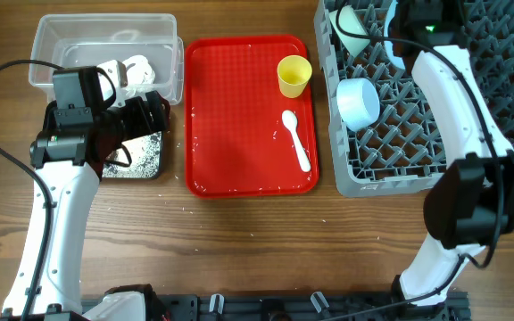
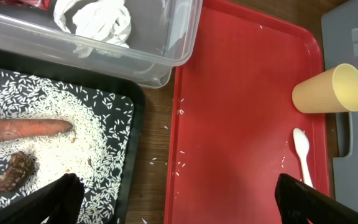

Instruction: Sort waste into correct bins and load items into the dishwasher rack

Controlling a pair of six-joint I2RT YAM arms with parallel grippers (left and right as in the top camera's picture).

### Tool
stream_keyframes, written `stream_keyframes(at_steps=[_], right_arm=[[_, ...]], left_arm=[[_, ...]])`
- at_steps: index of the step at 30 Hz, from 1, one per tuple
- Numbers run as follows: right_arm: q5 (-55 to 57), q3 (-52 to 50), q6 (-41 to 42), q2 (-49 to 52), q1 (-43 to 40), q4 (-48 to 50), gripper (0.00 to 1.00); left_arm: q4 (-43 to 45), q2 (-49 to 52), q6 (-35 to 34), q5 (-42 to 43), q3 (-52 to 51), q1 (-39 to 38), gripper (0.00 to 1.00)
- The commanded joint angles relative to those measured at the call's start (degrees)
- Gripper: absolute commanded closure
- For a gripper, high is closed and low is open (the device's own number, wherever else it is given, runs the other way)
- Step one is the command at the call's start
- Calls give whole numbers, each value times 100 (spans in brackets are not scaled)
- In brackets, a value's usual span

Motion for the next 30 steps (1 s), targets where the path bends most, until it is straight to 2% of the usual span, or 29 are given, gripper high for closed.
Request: stream_keyframes(at_steps=[1, 4, 5, 6, 7, 8, 9, 13, 16, 21, 24, 25, 28, 30], right_arm=[[-179, -22, -111, 330, -17, 26, 96], [-195, -22, 153, 400, -13, 24, 96], [-271, -22, 385, 400, -11, 22, 92], [-332, -22, 682, 398, -11, 22, 71], [-328, -22, 911, 396, -11, 22, 33], [-326, -22, 1139, 396, -7, 20, 20], [-326, -20, 1390, 385, 2, -15, 0], [-496, -20, 2601, 131, 37, -422, 0], [-1589, 31, 3174, -391, 33, -1051, 0], [-2588, 44, 3342, -1690, 35, -2015, 0], [-3036, 44, 3447, -2345, 35, -2439, 0], [-3119, 44, 3534, -2533, 35, -2559, 0], [-3134, 44, 3528, -2726, 35, -2776, 0], [-3134, 44, 3528, -2712, 35, -2872, 0]], left_arm=[[17, -94, 114, 48, 85, 35, 0], [17, -94, 111, 48, 85, 35, 0], [17, -94, 111, 48, 85, 35, 0], [17, -94, 111, 48, 85, 35, 0], [17, -94, 111, 48, 85, 35, 0], [17, -94, 114, 48, 85, 35, 0], [17, -94, 114, 48, 85, 35, 0], [17, -94, 111, 48, 85, 35, 0], [17, -94, 111, 48, 85, 35, 0], [302, -94, 68, 319, 85, 31, 0], [103, -94, -118, 422, 85, 31, 0], [221, -94, -326, 540, 87, 31, 0], [929, -35, -323, 1342, 90, -72, 0], [1351, 243, -341, 1421, 240, -326, 0]])
